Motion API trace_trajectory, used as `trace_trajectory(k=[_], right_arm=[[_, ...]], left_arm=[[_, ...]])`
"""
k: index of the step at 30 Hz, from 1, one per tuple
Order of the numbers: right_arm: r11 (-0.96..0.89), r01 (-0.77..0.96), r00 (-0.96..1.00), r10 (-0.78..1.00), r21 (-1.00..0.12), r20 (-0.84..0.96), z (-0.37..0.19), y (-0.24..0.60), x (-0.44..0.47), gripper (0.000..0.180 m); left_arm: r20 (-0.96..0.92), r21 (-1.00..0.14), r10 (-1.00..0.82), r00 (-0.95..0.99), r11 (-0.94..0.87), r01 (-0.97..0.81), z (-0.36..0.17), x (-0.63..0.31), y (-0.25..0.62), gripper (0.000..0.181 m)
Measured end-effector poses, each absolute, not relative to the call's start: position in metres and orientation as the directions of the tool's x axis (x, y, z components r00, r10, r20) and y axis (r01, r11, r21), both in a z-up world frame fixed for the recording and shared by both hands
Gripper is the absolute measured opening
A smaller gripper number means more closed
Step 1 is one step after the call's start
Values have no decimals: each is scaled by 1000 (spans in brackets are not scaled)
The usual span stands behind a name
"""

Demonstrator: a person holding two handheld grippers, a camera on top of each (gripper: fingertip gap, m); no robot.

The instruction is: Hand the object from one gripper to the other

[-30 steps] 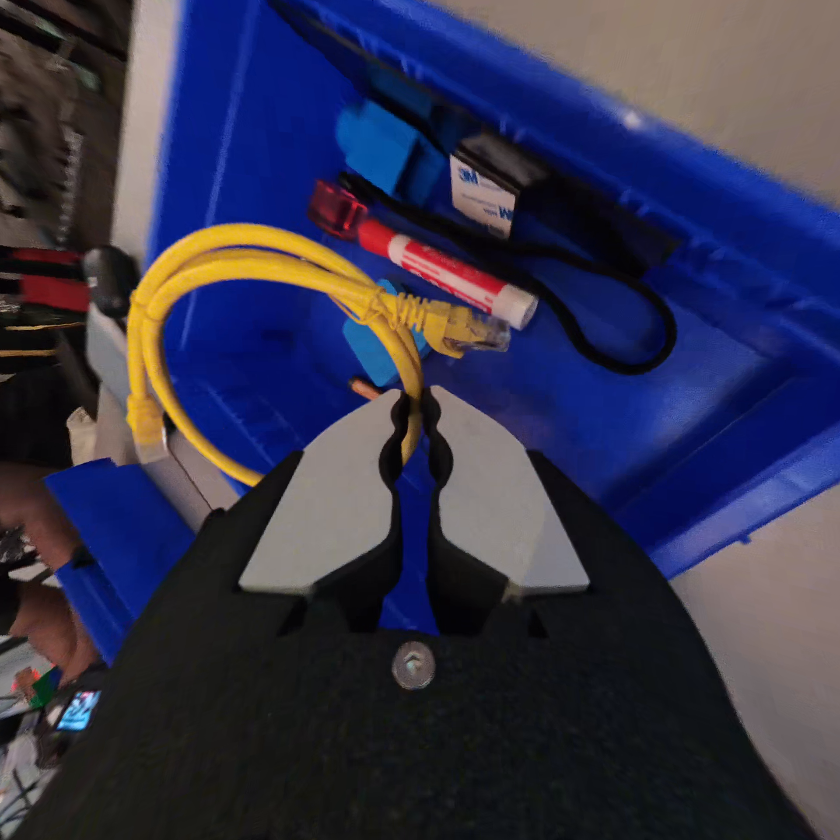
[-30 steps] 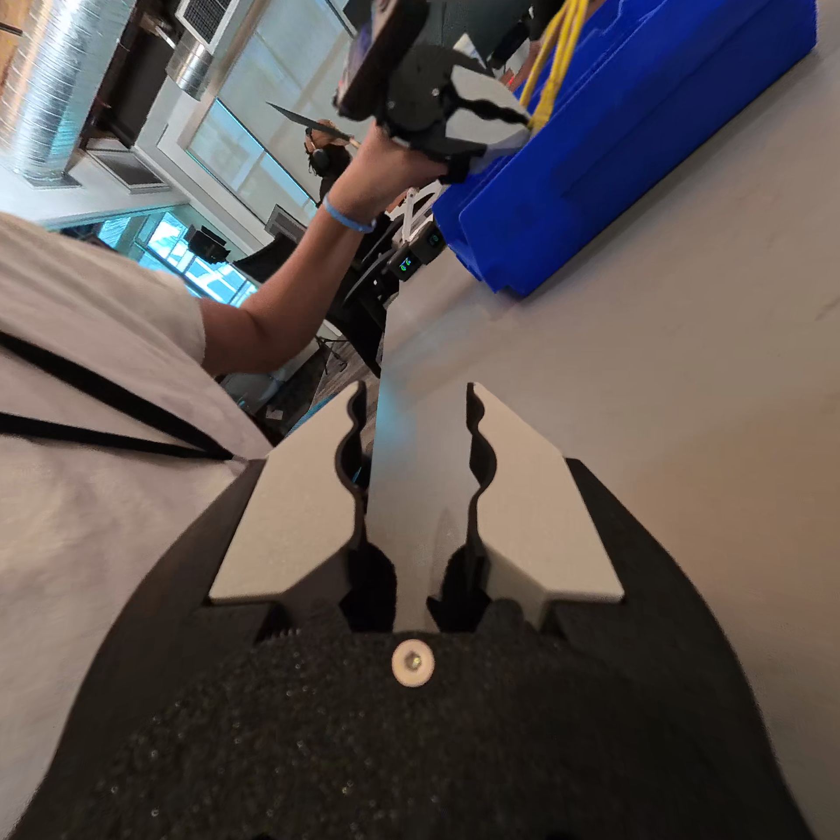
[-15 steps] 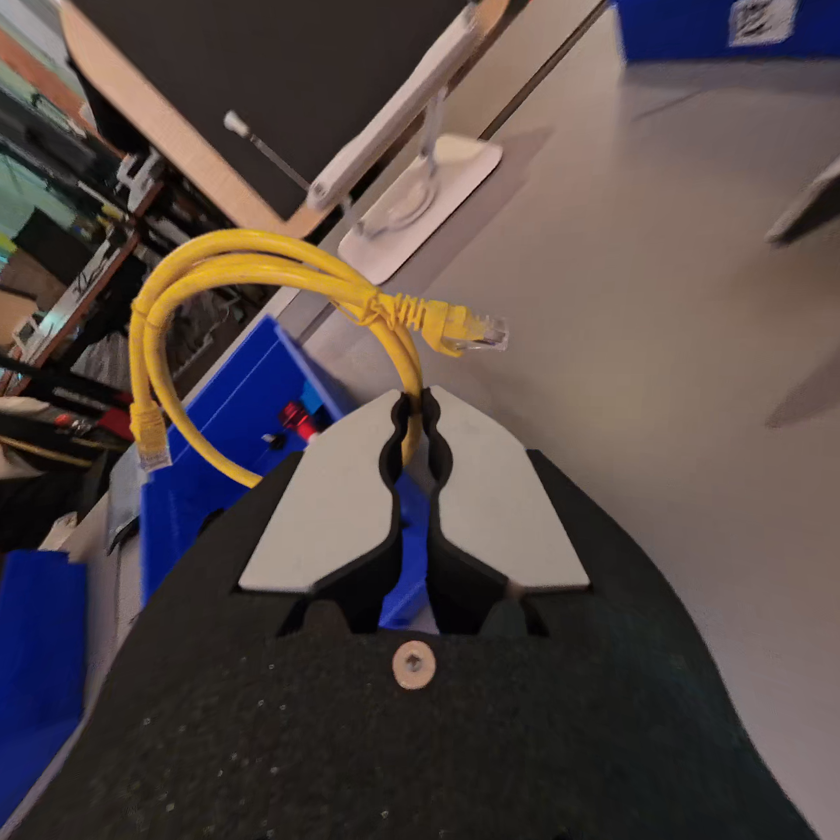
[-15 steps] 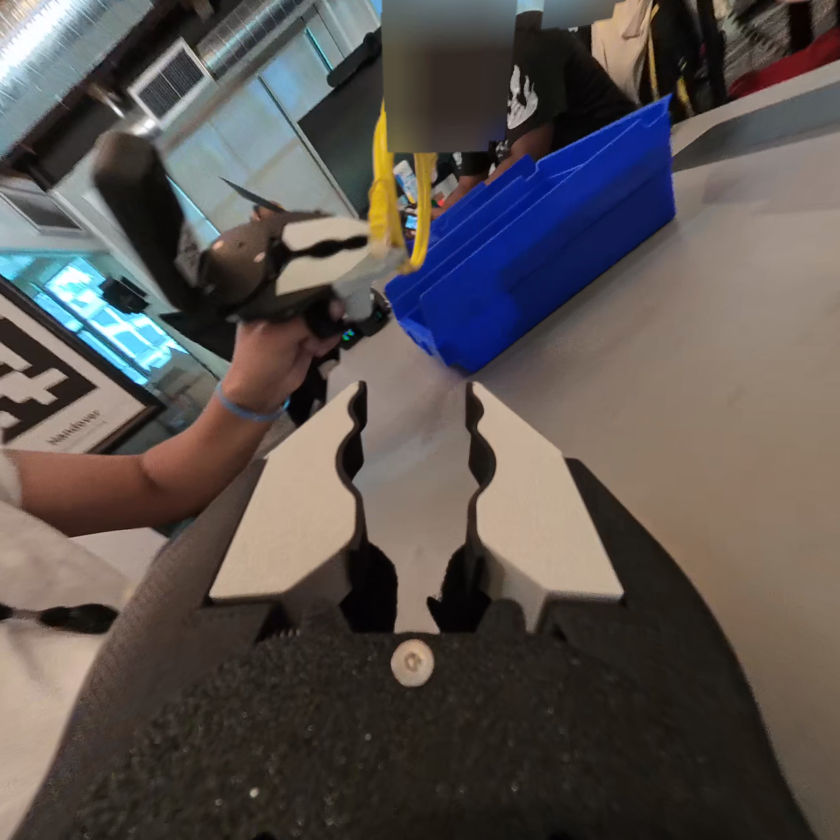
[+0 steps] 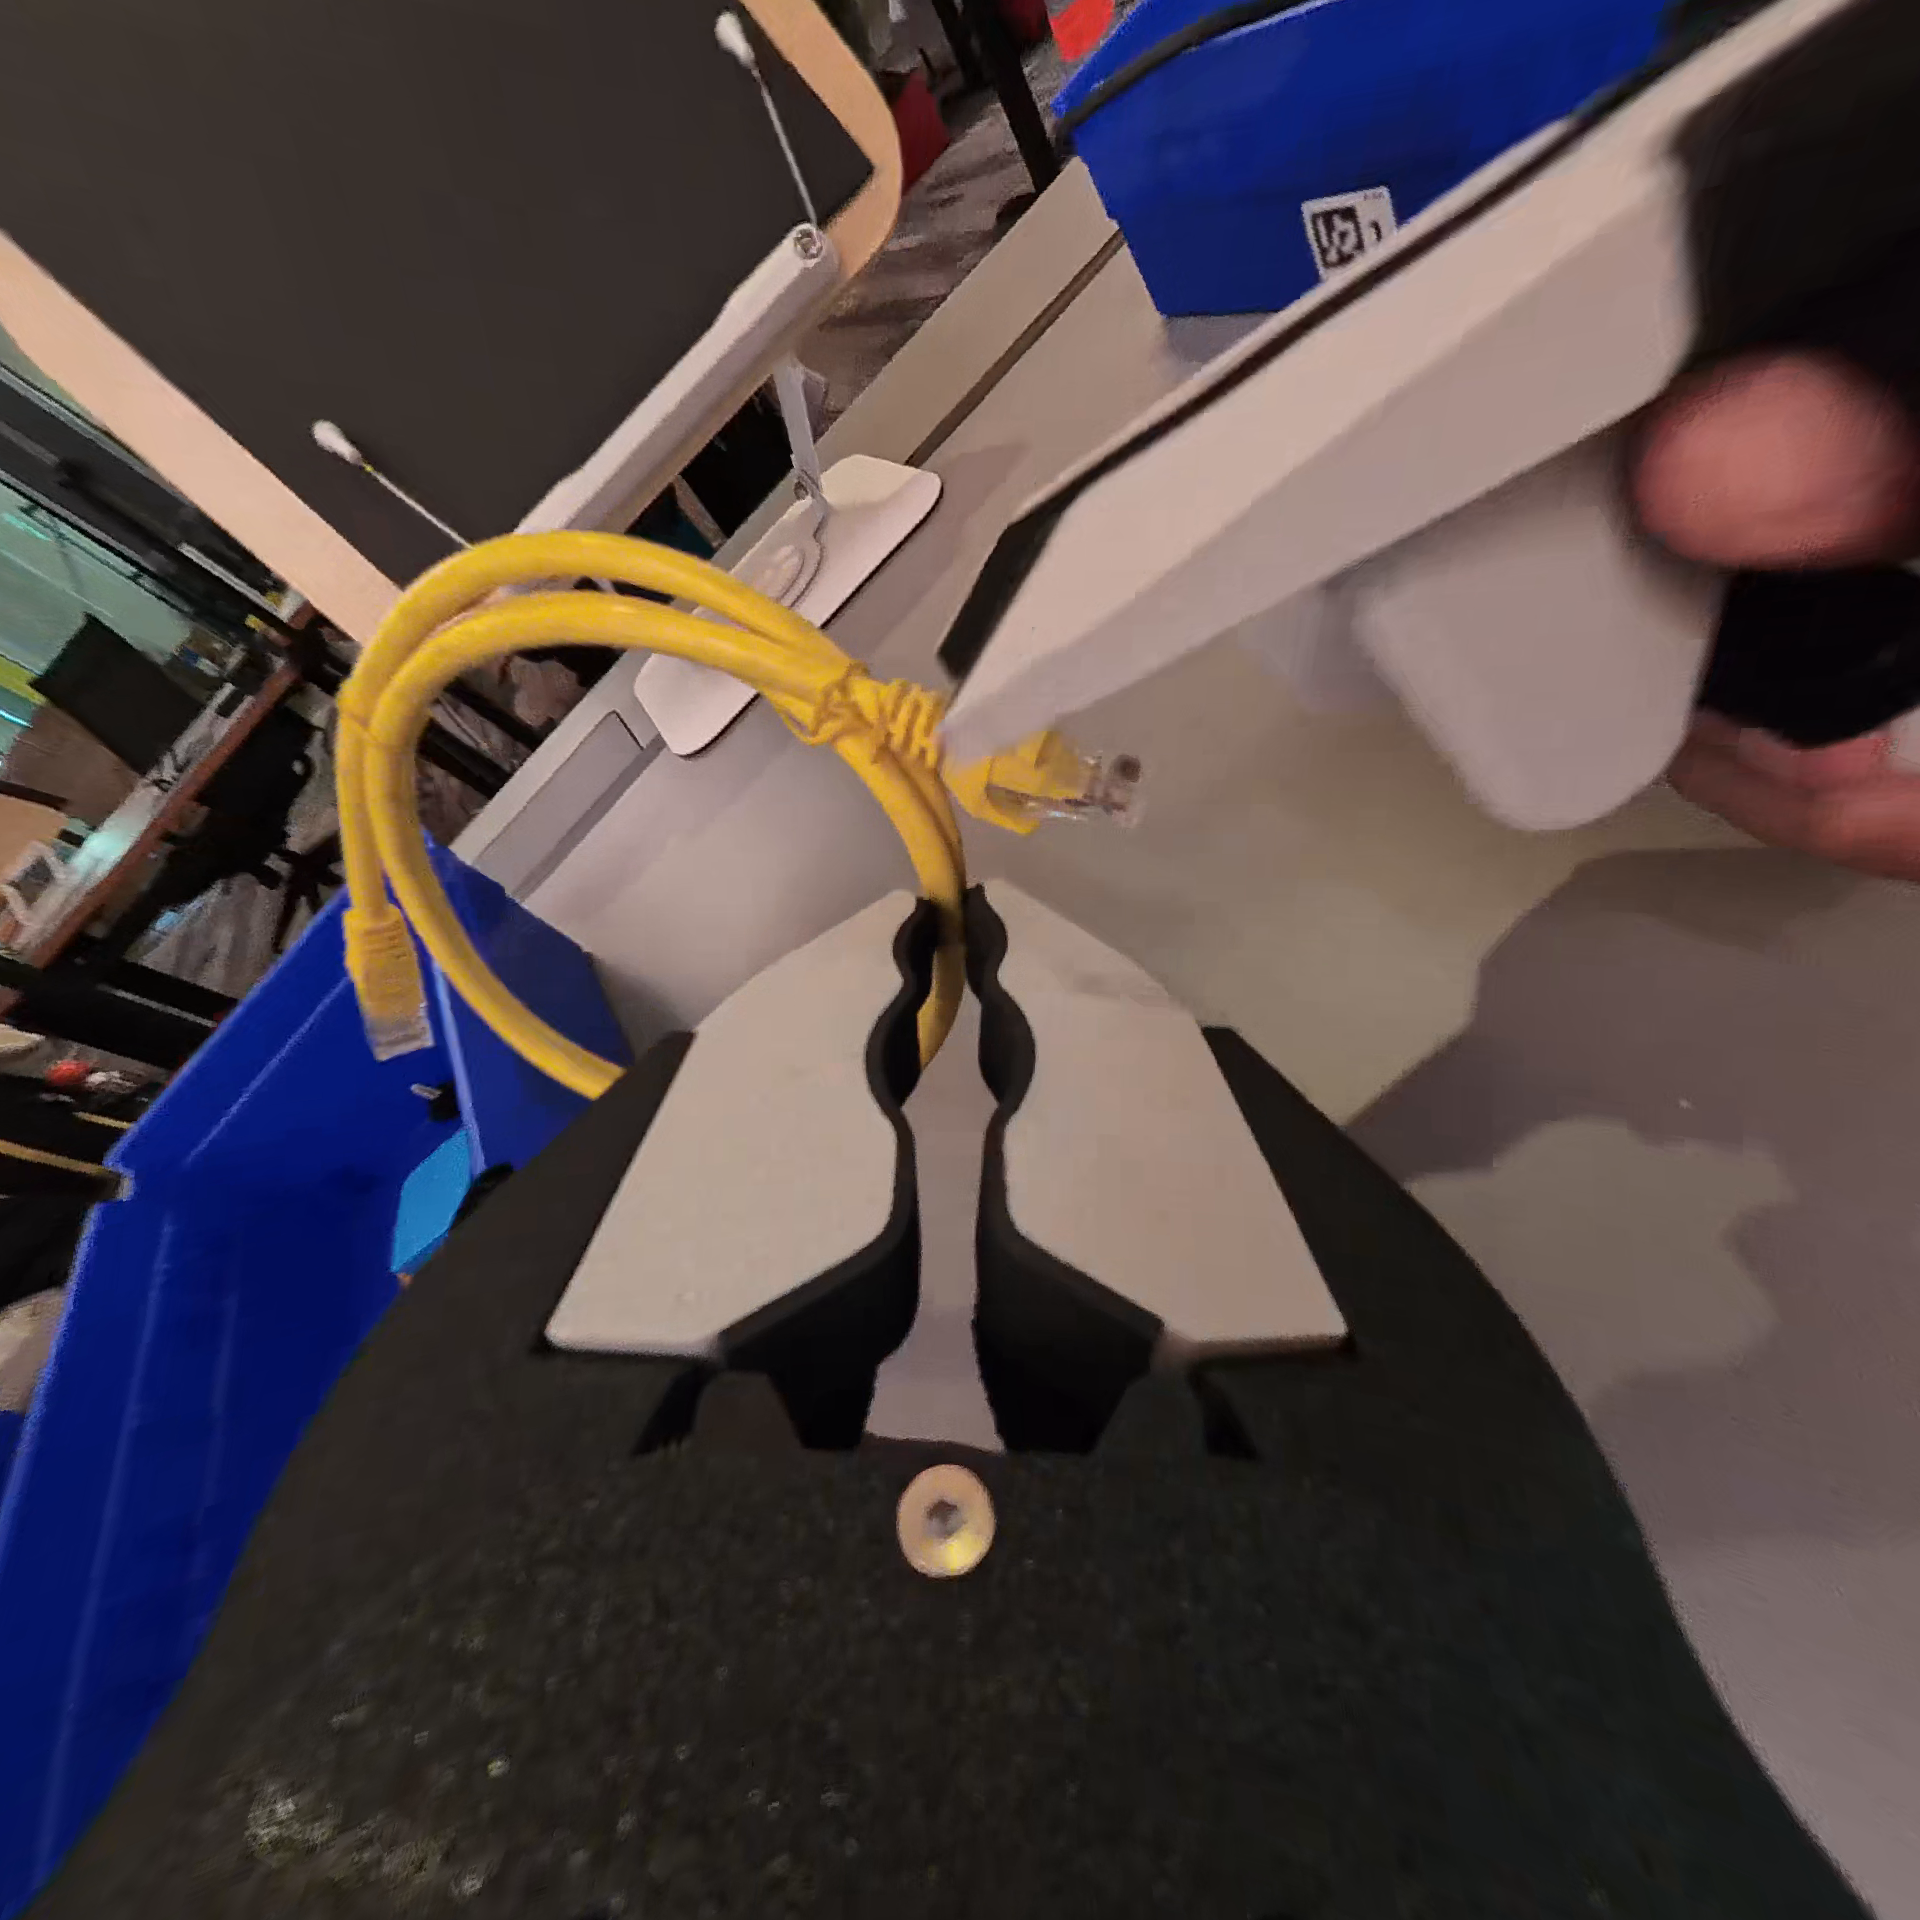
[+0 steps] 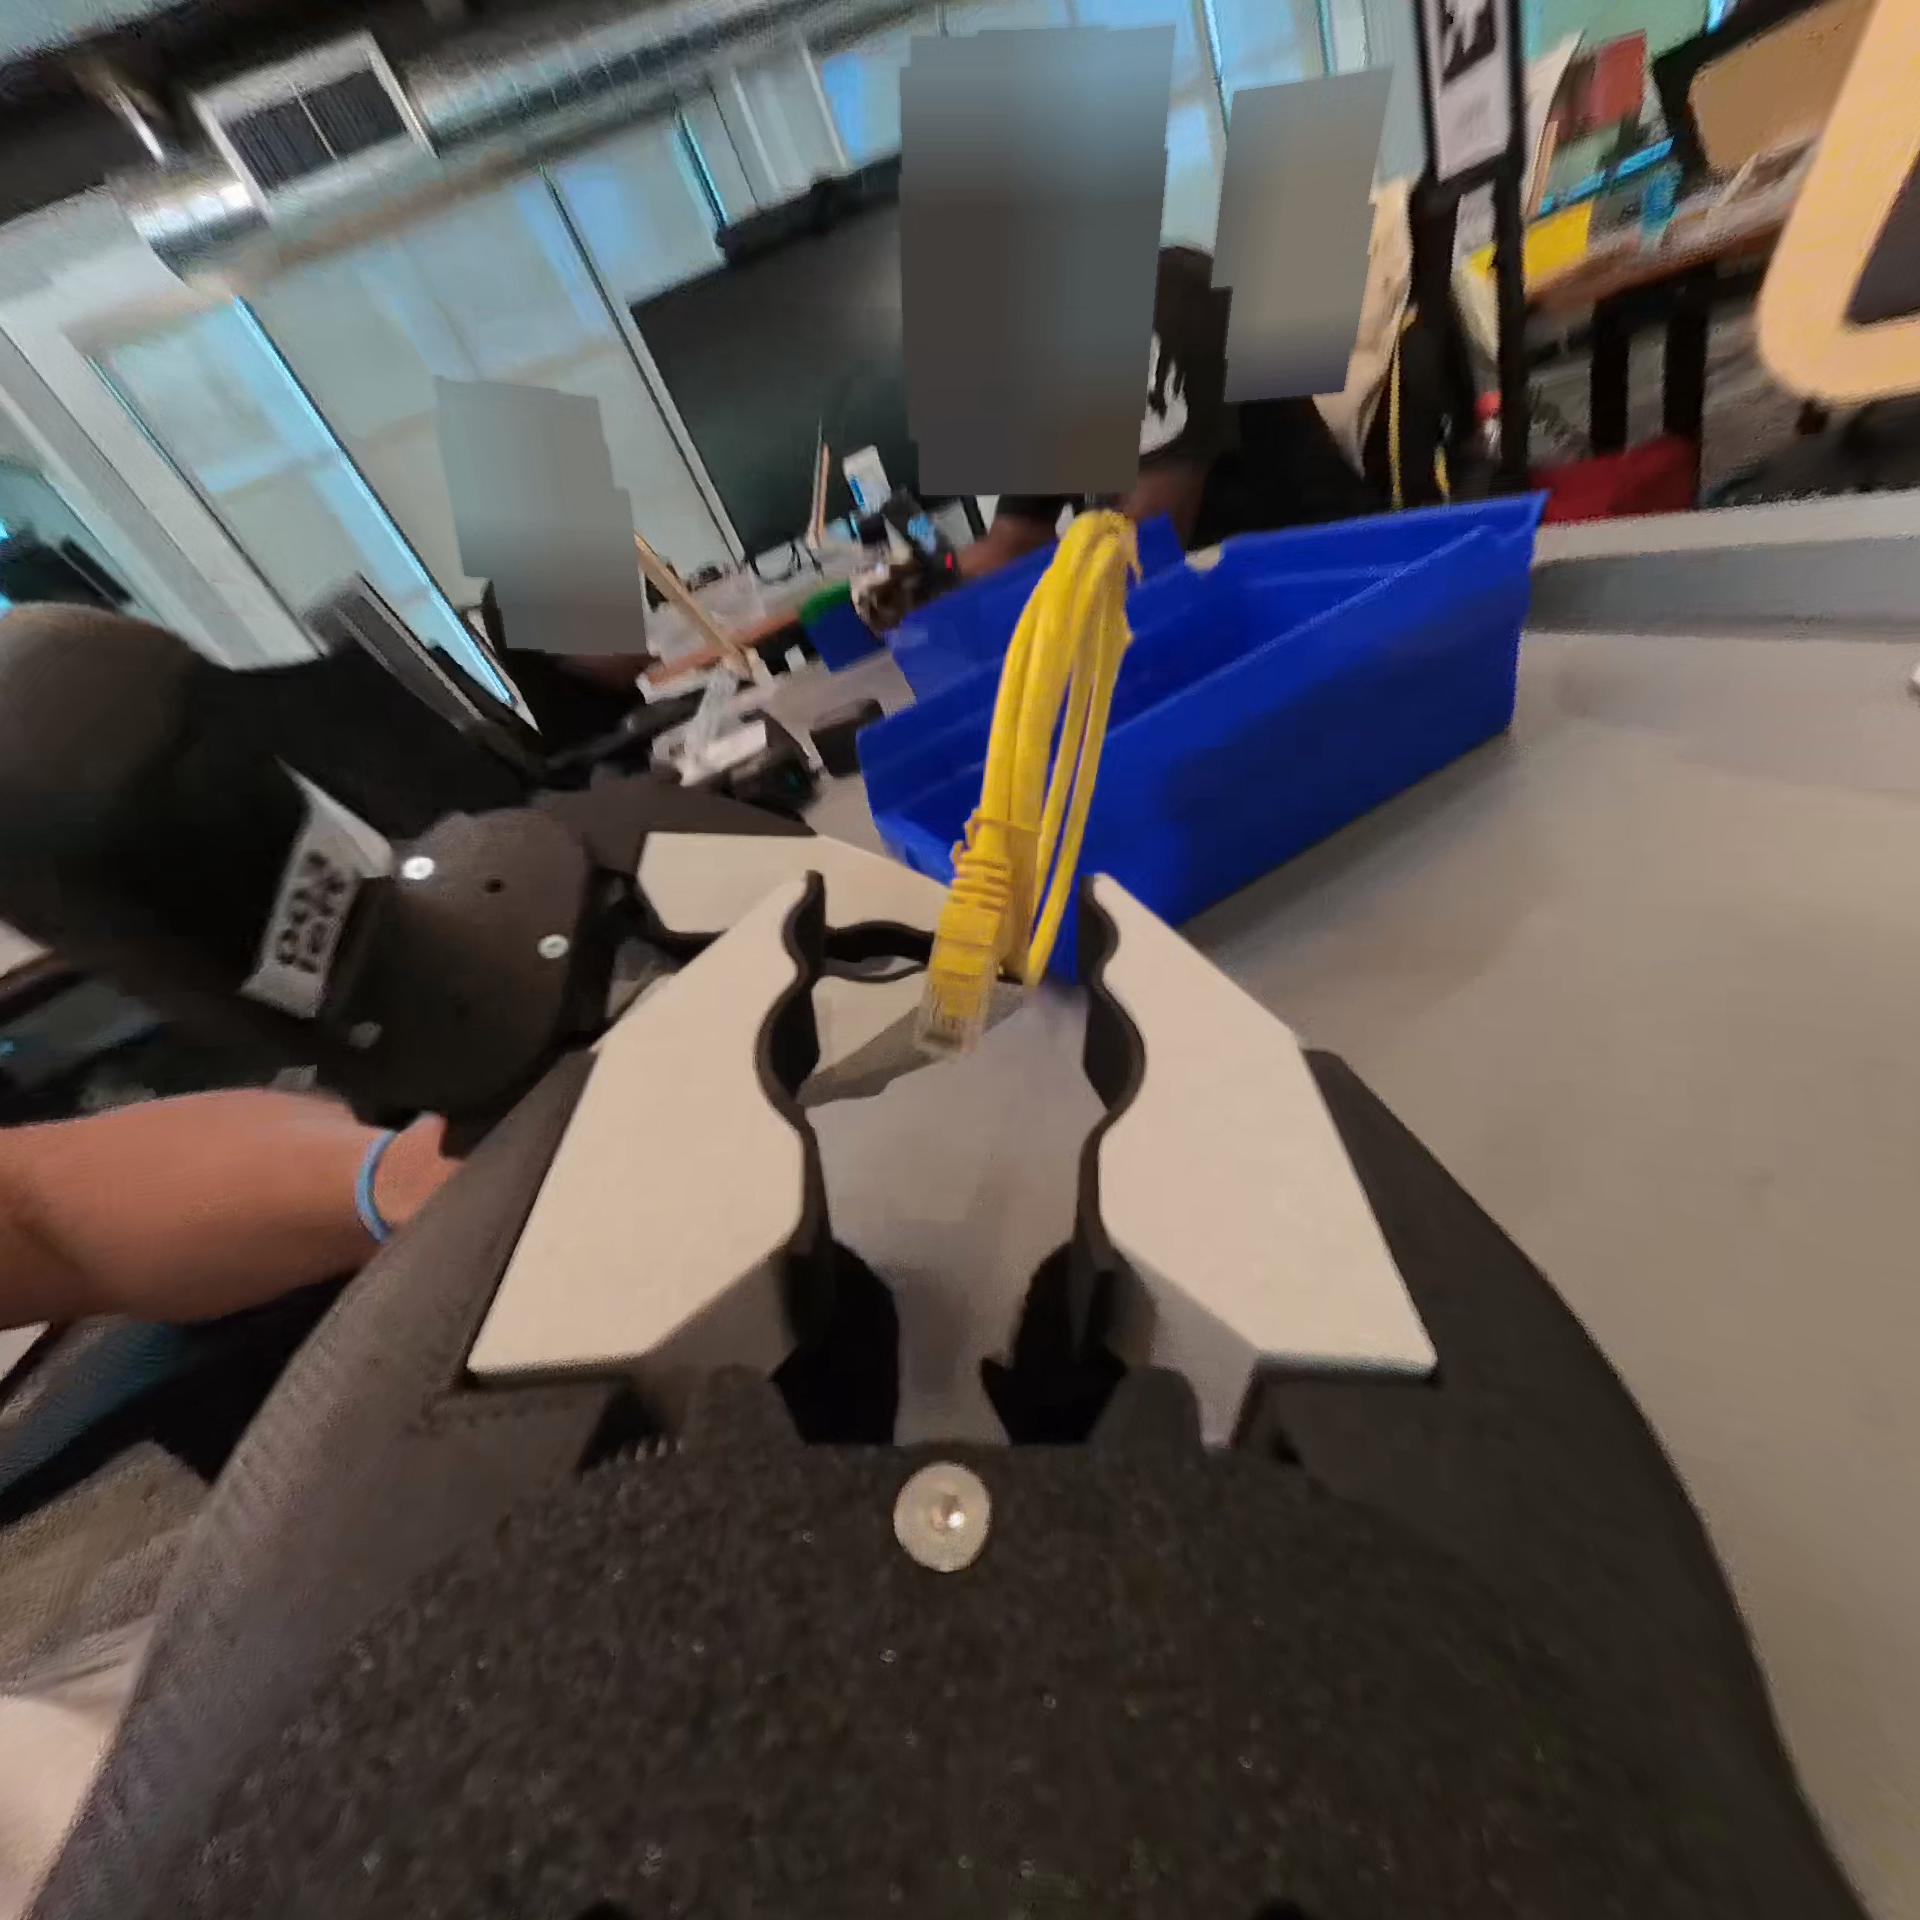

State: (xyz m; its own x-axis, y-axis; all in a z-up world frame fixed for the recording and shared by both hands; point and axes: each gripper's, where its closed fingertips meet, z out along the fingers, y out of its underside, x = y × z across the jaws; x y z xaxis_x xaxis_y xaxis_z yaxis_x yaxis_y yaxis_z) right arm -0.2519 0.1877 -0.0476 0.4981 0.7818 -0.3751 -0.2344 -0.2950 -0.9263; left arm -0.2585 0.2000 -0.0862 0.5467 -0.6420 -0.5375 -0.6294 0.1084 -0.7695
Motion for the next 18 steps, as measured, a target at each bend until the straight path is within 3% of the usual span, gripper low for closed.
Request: trace_trajectory(k=[3,4,5,9,14,18], right_arm=[[-303,-192,507,784,-934,-358,-54,185,-267,41],[-285,-166,549,768,-944,-328,-57,187,-265,20],[-241,-135,592,758,-961,-273,-58,188,-260,14],[-220,-32,631,752,-975,-190,-63,185,-243,11],[-271,43,708,688,-962,-162,-72,199,-165,11],[-442,46,588,737,-896,-334,-88,179,-137,11]], left_arm=[[-632,-707,-599,492,187,-682,-87,-252,186,6],[-657,-690,-581,481,206,-694,-86,-250,182,6],[-671,-683,-566,480,220,-696,-85,-249,179,6],[-600,-740,-631,492,204,-641,-90,-237,172,6],[-494,-819,-704,510,181,-544,-88,-241,171,42],[-475,-837,-672,568,145,-528,-77,-267,201,64]])
